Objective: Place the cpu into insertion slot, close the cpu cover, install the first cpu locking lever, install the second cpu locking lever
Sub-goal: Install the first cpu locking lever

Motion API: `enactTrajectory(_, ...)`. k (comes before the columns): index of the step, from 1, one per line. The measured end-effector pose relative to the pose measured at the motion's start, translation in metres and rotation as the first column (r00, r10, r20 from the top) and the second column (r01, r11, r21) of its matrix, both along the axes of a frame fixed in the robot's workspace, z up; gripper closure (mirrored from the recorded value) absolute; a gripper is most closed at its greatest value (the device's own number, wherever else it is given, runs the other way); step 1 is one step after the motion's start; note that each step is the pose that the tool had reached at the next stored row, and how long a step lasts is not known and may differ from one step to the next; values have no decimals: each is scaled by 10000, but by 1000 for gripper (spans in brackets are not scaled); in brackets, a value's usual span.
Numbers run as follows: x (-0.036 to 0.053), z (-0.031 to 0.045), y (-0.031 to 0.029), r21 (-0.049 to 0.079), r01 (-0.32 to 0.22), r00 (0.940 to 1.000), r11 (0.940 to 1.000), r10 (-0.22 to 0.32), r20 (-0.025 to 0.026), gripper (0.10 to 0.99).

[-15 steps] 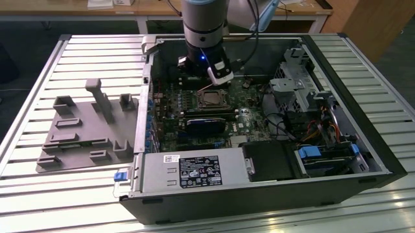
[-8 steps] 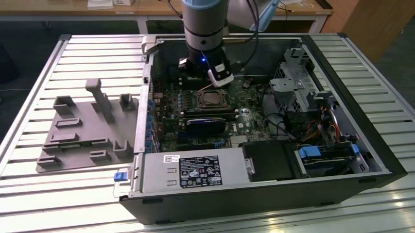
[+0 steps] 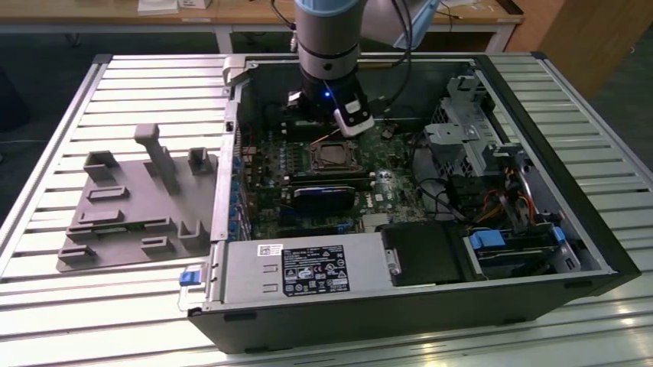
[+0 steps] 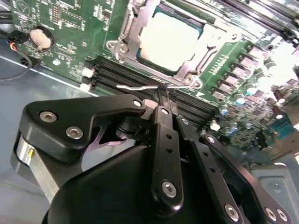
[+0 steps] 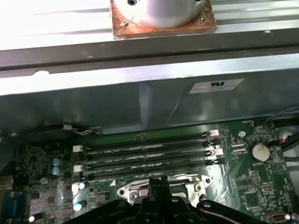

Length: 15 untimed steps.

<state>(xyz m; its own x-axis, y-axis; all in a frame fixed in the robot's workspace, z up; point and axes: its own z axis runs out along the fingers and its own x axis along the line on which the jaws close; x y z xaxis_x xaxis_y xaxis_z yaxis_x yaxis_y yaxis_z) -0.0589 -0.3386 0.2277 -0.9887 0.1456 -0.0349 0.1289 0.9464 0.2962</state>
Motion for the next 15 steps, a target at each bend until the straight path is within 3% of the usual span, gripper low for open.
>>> enactTrajectory(4,58,-17,25,0,0,10000,10000,0,-1,984)
enactTrajectory(15,104,-90,94,3,-2,10000,10000,2,0,984)
